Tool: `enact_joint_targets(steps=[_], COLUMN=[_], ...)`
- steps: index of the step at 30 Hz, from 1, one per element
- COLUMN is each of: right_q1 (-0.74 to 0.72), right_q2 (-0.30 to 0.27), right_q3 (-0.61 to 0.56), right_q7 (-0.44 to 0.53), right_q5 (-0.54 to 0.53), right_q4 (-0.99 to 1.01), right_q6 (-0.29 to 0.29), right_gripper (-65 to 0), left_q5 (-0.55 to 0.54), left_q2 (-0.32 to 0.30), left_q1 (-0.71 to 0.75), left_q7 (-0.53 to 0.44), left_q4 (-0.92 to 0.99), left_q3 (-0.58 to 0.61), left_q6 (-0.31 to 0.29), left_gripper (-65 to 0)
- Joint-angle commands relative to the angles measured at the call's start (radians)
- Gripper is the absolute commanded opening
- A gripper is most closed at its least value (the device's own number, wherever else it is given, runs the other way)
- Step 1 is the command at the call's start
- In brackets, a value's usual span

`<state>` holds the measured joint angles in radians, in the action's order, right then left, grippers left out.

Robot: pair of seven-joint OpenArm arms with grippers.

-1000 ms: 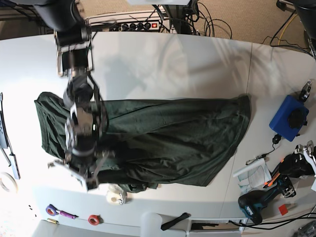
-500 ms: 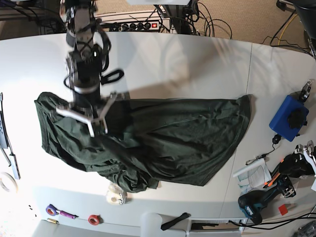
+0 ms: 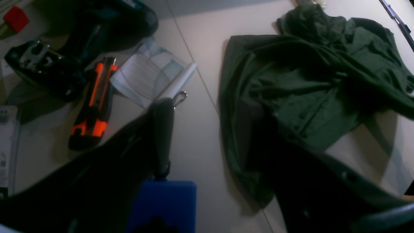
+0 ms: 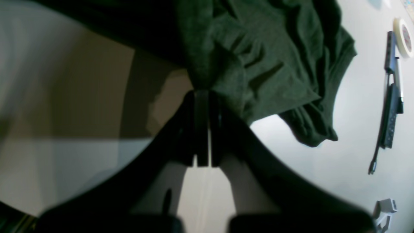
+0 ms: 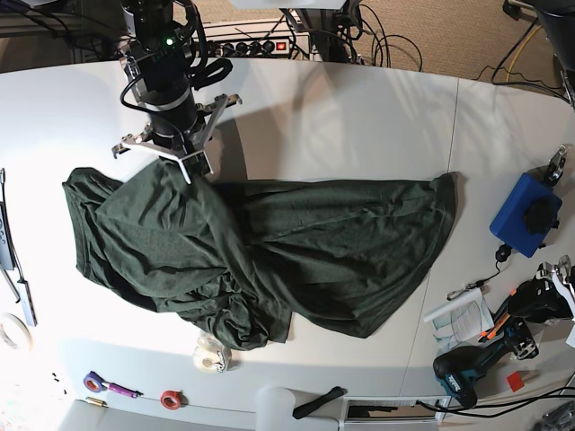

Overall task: Layout the t-shirt on the table in an organized manner, then fold the t-shirt properly
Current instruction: 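Pull the grasped hem with the right gripper toward the shirt's opposite edge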

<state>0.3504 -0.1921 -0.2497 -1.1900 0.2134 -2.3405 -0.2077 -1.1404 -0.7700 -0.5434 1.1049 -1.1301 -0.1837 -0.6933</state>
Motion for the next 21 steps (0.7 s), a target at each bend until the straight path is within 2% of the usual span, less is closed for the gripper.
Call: enact_joint_targets(steps=[1,4,9,12,14,17,21], right_q1=[0.002,0.002,0.002,0.002,0.002,0.002,0.022], right_q2=[-0.008,-0.007,-0.008,-0.008,-0.008,-0.008,-0.008], right_q3=[0.002,0.002,0.002,0.002,0.002,0.002,0.003], right_q7=[0.020,0.020,0.007,-0.011,-0.019,-0.035,-0.058], right_q5=[0.004,-0.075,-0.405,-0.555,-0.589,-0.590,-0.580], right_q4=[-0.016,-0.016,-0.016,-0.016,-0.016,-0.016,-0.016], right_q6=[0.000,-0.019,-0.121,-0.195,-0.221,-0.233,-0.285], right_gripper=[-65.0,-65.0,-65.0,-65.0,-65.0,-65.0,-65.0], left_q5=[-0.019,-0.019,-0.019,-0.019,-0.019,-0.019,-0.019], left_q2=[-0.023,-0.023,-0.023,-0.023,-0.023,-0.023,-0.023], left_q1=[-0.030,-0.030,-0.030,-0.030,-0.030,-0.030,-0.030], left_q7=[-0.030,-0.032,-0.032,-0.032,-0.032,-0.032,-0.031], left_q4=[-0.013,-0.013,-0.013,-0.013,-0.013,-0.013,-0.013], left_q3=[-0.008,-0.008,-0.008,-0.008,-0.008,-0.008,-0.008], left_q6=[-0.005,-0.005,-0.005,-0.005,-0.005,-0.005,-0.005], left_gripper=[-34.1,-34.1,-34.1,-34.1,-34.1,-34.1,-34.1])
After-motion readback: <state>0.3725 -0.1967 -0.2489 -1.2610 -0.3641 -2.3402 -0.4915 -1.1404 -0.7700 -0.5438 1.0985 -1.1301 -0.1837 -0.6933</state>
